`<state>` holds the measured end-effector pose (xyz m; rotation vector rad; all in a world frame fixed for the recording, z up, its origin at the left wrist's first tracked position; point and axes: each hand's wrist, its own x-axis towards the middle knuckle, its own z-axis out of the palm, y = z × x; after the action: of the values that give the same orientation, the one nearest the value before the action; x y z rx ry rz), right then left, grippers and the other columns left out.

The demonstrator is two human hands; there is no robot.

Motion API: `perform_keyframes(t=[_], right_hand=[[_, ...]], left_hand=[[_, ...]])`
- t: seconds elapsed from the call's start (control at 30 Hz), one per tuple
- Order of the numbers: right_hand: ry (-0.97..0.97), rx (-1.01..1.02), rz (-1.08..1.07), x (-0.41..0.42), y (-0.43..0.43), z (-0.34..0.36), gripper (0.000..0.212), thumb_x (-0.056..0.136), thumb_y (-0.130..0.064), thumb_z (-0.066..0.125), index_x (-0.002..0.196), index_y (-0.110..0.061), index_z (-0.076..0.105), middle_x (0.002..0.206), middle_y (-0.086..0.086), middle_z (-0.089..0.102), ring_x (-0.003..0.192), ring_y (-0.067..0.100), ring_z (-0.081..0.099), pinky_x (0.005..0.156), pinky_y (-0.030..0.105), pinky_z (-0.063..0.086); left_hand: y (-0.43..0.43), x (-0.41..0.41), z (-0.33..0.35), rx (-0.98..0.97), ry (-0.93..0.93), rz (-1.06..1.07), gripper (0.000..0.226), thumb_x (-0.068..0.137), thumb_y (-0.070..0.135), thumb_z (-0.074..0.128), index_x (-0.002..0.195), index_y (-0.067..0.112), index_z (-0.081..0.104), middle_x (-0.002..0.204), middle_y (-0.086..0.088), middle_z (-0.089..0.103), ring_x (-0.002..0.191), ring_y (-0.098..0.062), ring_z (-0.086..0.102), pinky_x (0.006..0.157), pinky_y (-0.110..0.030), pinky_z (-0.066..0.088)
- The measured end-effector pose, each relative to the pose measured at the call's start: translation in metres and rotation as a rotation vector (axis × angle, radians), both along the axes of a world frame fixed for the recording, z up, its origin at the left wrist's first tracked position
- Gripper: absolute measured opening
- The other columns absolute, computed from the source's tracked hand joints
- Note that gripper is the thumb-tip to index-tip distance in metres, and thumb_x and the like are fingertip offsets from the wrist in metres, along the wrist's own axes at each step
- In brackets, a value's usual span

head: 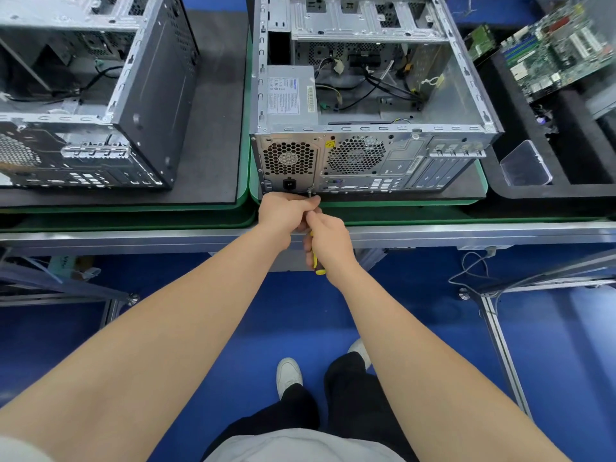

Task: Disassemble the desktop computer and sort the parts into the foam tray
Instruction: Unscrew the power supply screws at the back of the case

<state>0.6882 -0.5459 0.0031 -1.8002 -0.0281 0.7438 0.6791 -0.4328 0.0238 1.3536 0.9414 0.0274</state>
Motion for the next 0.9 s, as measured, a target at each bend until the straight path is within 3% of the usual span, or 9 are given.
perform_keyframes(t=[0.17,0.23,0.33,0.4,0.53,0.67,0.77,0.83,0.9], right_hand=[[0.634,0.542,-0.106,0.0,-0.01,0.002,0.045,0.11,-0.049,0.047,0.089,-0.016,0.068,0.065,0.005,0.055,0.038,0.014,0.037,0.034,0.023,0.03],[0.832,0.775,-0.099,-0.004,-0.013,0.0,0.041,0.11,-0.049,0.047,0.093,-0.017,0.067,0.07,0.003,0.054,0.037,0.007,0.031,0.031,0.02,0.025],[0.991,0.96,-0.07,-0.007,-0.013,0.002,0.04,0.112,-0.046,0.042,0.095,-0.018,0.065,0.064,-0.002,0.051,0.031,0.004,0.03,0.029,0.017,0.021],[0.991,0.954,-0.069,-0.007,-0.009,0.004,0.041,0.113,-0.043,0.04,0.092,-0.018,0.064,0.056,-0.005,0.044,0.028,0.005,0.029,0.027,0.018,0.021],[0.788,0.676,-0.129,-0.007,-0.002,0.005,0.043,0.112,-0.044,0.043,0.079,-0.021,0.058,0.052,-0.005,0.033,0.032,0.009,0.022,0.029,0.021,0.019],[0.275,0.17,-0.061,-0.01,0.005,0.005,0.038,0.112,-0.035,0.033,0.084,-0.015,0.05,0.052,0.0,0.038,0.037,0.018,0.028,0.041,0.026,0.025],[-0.158,-0.19,0.101,-0.009,0.007,0.01,0.039,0.111,-0.026,0.026,0.086,-0.01,0.051,0.062,0.008,0.057,0.034,0.021,0.052,0.036,0.028,0.038],[-0.363,-0.413,0.229,-0.007,0.007,0.009,0.034,0.113,-0.022,0.028,0.094,-0.008,0.053,0.081,0.013,0.067,0.056,0.028,0.07,0.037,0.031,0.042],[-0.544,-0.627,0.292,-0.006,0.008,0.003,0.021,0.111,-0.016,0.038,0.108,-0.008,0.057,0.1,0.016,0.07,0.087,0.036,0.072,0.055,0.034,0.043]], left_hand=[[0.003,0.001,0.0,-0.097,-0.011,-0.005,0.028,0.082,0.019,0.086,0.101,0.0,0.075,0.078,-0.009,0.077,0.072,-0.02,0.075,0.074,-0.03,0.062],[0.005,-0.001,0.0,-0.116,-0.013,-0.035,0.028,0.083,0.023,0.085,0.097,-0.001,0.078,0.067,-0.007,0.071,0.064,-0.018,0.064,0.071,-0.031,0.058],[0.007,-0.003,0.0,-0.184,-0.043,-0.046,0.026,0.085,0.019,0.083,0.095,-0.004,0.077,0.08,-0.013,0.076,0.057,-0.012,0.056,0.058,-0.026,0.055],[0.008,-0.003,-0.001,-0.188,-0.054,-0.041,0.023,0.084,0.019,0.084,0.093,-0.002,0.077,0.089,-0.017,0.078,0.067,-0.017,0.064,0.071,-0.031,0.061],[0.006,-0.002,-0.003,-0.16,-0.047,-0.026,0.019,0.084,0.019,0.083,0.091,0.002,0.078,0.088,-0.016,0.078,0.096,-0.035,0.073,0.091,-0.041,0.061],[0.004,-0.003,-0.002,-0.159,-0.047,-0.036,0.023,0.088,0.021,0.08,0.095,0.0,0.076,0.088,-0.012,0.079,0.067,-0.024,0.058,0.056,-0.026,0.053],[0.001,-0.003,-0.002,-0.135,-0.035,-0.024,0.022,0.088,0.022,0.079,0.098,0.003,0.077,0.088,-0.009,0.08,0.077,-0.023,0.073,0.059,-0.028,0.056],[0.001,-0.002,-0.002,-0.119,-0.019,-0.007,0.02,0.087,0.022,0.08,0.097,0.005,0.078,0.087,-0.007,0.08,0.087,-0.024,0.077,0.07,-0.03,0.062],[0.0,-0.001,-0.003,-0.112,-0.01,0.014,0.023,0.084,0.023,0.083,0.097,0.005,0.078,0.088,-0.008,0.08,0.09,-0.026,0.077,0.076,-0.034,0.063]])
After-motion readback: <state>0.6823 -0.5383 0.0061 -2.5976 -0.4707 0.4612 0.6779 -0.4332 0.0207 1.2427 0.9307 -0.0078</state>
